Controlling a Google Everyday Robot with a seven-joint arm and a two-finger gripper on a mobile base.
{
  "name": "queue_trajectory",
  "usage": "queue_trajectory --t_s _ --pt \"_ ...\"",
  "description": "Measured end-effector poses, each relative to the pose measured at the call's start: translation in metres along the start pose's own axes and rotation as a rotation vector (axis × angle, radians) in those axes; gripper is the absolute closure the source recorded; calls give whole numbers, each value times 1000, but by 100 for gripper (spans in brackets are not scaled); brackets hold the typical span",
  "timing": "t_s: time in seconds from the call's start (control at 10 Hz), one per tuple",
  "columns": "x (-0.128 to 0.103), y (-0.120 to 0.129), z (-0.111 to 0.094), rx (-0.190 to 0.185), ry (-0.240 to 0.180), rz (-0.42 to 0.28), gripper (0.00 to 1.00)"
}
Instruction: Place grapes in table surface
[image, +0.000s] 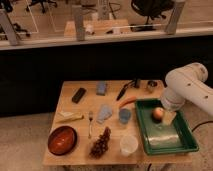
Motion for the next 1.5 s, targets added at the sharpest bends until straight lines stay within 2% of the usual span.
queue_trajectory --t_s 1.2,1.4,1.5 --pt "0 0 0 0 0 0 20" --pt "-10 8 2 -8 -39 -63 20" --pt "-24 19 3 -10 -73 -134 20"
